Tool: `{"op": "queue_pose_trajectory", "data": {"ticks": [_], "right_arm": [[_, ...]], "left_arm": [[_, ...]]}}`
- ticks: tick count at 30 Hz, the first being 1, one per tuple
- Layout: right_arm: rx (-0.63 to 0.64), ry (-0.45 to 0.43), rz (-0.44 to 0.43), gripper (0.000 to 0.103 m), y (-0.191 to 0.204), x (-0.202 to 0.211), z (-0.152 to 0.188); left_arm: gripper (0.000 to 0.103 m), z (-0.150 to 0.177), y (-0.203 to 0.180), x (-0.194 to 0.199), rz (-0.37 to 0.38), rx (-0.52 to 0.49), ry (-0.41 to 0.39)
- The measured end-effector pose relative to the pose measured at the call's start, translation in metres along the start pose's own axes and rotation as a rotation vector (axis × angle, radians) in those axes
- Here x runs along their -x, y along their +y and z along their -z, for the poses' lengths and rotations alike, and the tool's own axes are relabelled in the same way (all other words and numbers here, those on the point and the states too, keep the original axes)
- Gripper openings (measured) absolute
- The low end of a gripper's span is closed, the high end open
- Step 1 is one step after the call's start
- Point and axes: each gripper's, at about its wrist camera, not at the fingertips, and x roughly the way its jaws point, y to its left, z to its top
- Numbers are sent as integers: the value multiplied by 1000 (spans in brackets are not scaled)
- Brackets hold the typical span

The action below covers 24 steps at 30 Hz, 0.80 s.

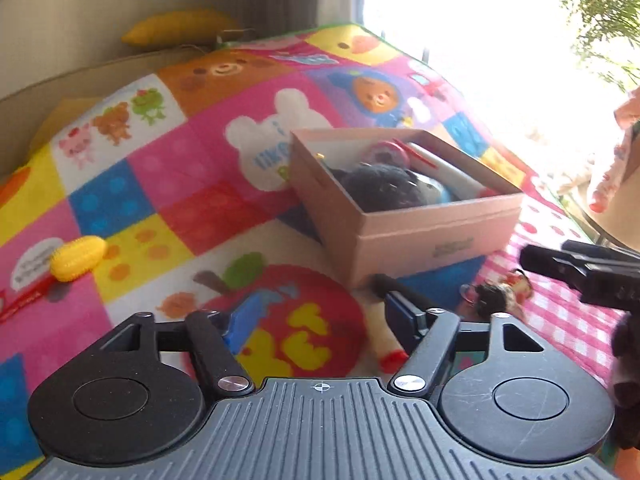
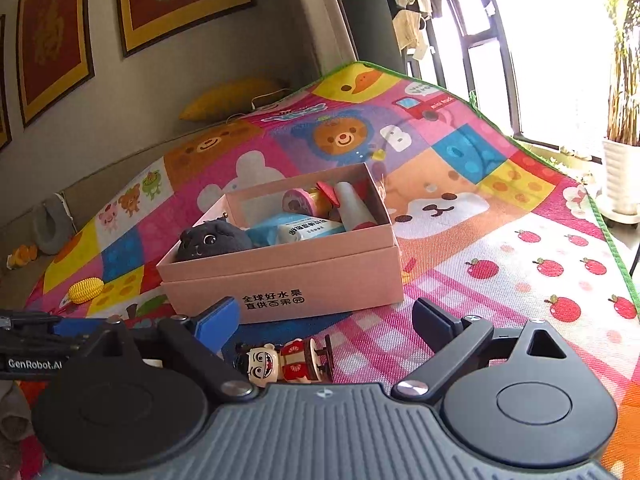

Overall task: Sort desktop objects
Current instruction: 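Grasp the yellow corn toy with the left tool while the right tool holds the figurine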

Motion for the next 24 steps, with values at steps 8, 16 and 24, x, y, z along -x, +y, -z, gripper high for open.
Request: {"op": "queue_pose_trajectory", "data": {"ticks": [8, 16, 24], "right_arm": [[145, -35, -34, 94, 23, 7, 5], [94, 7, -19, 97, 17, -1, 3], [67, 10, -28, 98, 12, -2, 3]], "left_arm": [[96, -22, 117, -36, -406, 182, 1], [64, -34, 153, -87, -453, 298, 52], [35, -22, 135, -68, -417, 212, 50]]}}
